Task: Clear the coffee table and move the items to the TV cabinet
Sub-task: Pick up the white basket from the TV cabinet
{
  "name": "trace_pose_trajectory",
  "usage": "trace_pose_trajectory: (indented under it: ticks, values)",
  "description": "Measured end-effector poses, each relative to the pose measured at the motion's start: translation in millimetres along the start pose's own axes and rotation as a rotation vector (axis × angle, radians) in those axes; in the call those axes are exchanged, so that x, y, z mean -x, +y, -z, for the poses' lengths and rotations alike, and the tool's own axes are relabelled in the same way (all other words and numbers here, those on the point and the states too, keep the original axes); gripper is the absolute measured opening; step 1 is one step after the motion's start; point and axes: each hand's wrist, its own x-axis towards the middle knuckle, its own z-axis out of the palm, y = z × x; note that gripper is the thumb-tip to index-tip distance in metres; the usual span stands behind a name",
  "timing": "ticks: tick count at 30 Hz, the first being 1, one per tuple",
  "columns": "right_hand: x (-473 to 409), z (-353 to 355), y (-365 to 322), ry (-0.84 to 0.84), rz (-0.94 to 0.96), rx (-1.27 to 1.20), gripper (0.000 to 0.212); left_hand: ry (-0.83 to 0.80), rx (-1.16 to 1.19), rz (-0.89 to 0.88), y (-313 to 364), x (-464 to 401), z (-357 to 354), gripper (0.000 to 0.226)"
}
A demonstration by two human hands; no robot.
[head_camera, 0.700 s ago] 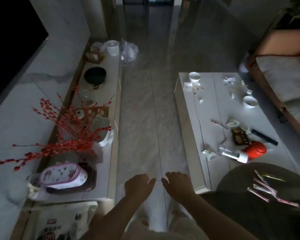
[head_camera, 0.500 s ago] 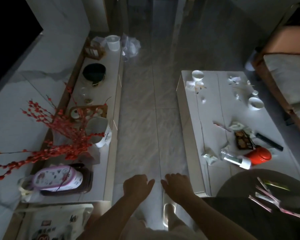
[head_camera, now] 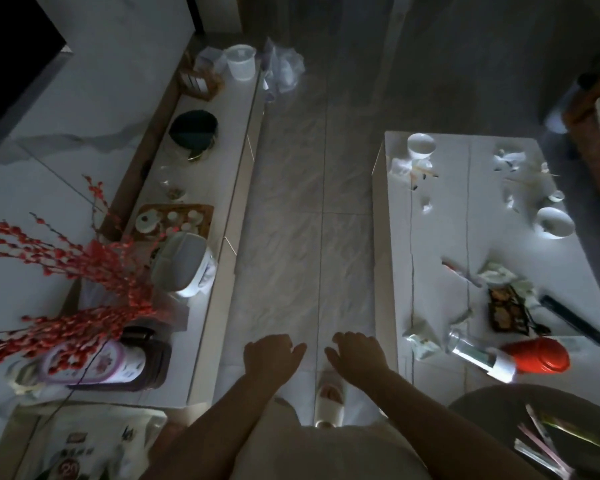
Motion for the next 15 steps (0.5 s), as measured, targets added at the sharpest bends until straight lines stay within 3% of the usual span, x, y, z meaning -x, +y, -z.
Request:
trace_pose_trajectory:
  ticks: [9, 15]
  values:
    - [-54.7, 30.6, 12.8, -0.028, -0.015, -0.023, 0.043, -0.043, 0.029, 0.029, 4.9, -52.5, 30.1, 0.05]
    - [-112.0, 65.5, 10.8, -0.018, -0.136, -0.101, 0.043, -0.123, 0.055, 0.008, 3.1, -123.0, 65.9, 0.054]
